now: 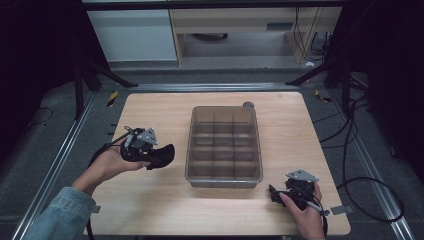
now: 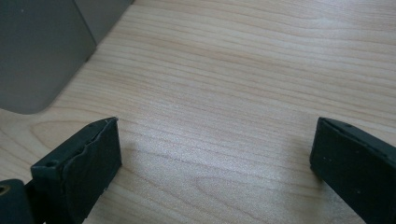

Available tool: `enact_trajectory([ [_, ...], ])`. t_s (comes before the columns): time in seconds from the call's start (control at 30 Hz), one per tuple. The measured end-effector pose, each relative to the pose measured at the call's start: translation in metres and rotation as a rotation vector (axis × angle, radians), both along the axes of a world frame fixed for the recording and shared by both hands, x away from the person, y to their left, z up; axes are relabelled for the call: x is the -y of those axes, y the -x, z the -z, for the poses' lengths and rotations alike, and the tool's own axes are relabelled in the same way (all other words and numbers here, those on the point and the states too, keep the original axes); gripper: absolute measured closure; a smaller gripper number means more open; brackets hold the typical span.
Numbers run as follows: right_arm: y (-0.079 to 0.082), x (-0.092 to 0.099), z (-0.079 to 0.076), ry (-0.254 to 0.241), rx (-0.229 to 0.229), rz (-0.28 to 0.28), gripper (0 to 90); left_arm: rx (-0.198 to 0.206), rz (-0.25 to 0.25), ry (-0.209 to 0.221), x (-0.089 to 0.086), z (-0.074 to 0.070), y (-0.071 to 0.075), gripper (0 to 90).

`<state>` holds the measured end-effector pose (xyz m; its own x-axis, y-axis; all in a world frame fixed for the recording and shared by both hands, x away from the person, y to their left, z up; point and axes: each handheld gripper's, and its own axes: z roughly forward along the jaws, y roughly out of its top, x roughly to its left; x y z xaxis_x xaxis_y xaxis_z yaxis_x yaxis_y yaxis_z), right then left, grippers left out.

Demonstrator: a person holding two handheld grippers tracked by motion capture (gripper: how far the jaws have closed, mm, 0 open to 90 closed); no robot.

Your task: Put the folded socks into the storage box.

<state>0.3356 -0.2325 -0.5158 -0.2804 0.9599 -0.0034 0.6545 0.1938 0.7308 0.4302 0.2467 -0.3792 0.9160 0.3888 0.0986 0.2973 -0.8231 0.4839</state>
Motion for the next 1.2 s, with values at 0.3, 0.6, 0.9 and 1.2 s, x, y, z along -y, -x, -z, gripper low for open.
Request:
enact_trajectory([
  [0.3,0.0,-0.001,0.0,-0.003,-0.001,0.003,2.3,0.016,0.025,0.009,0.006,-0.022,0.0,66.7],
  [0.6,0.001,-0.001,0.0,0.0,0.0,0.005,2.2,0.037,0.081,0.01,0.026,-0.04,0.002,66.6],
  [0.9,0.001,-0.002,0.0,-0.004,-0.003,0.009,2.2,0.041,0.14,-0.007,0.052,-0.046,0.004,66.7],
  [1.2,0.002,-0.002,0.0,-0.001,-0.003,0.007,2.3,0.041,0.183,-0.011,0.079,-0.047,0.006,66.6],
])
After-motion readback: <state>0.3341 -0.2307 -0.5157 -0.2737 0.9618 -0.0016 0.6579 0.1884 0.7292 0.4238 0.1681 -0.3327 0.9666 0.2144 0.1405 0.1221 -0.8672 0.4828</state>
